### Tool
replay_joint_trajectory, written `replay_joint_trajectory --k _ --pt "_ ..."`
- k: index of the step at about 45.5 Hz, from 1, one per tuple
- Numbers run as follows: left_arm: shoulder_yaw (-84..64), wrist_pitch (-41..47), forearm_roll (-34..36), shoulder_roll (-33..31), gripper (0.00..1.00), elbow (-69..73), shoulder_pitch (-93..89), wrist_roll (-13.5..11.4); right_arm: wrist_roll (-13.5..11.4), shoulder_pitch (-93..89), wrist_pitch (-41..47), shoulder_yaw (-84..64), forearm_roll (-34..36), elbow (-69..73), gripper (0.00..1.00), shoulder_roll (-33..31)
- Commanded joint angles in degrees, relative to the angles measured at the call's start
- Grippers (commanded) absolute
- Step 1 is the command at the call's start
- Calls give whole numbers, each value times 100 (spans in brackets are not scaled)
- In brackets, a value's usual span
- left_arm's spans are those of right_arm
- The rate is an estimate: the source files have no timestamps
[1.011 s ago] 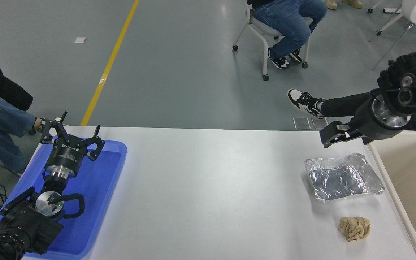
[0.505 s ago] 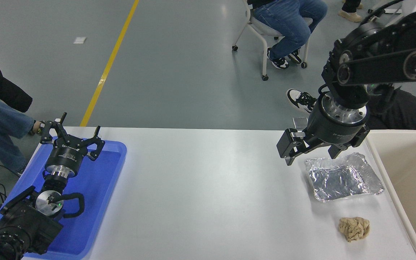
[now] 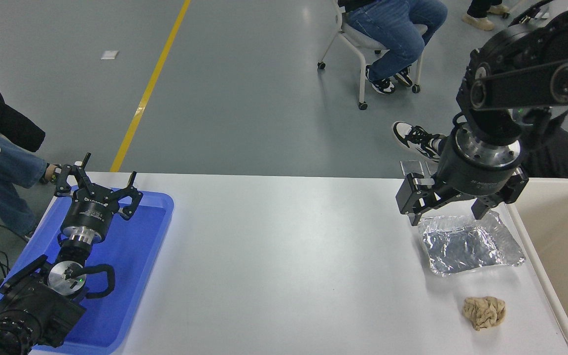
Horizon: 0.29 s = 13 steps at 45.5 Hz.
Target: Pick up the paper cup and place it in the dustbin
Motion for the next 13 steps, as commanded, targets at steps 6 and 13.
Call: replay_joint_trajectory --k 6,13 --pt "0 0 0 3 100 12 0 -7 2 -282 -29 -97 -67 -71 100 -273" --pt "0 0 0 3 100 -6 0 -7 2 -344 -29 -71 -94 -116 100 -449"
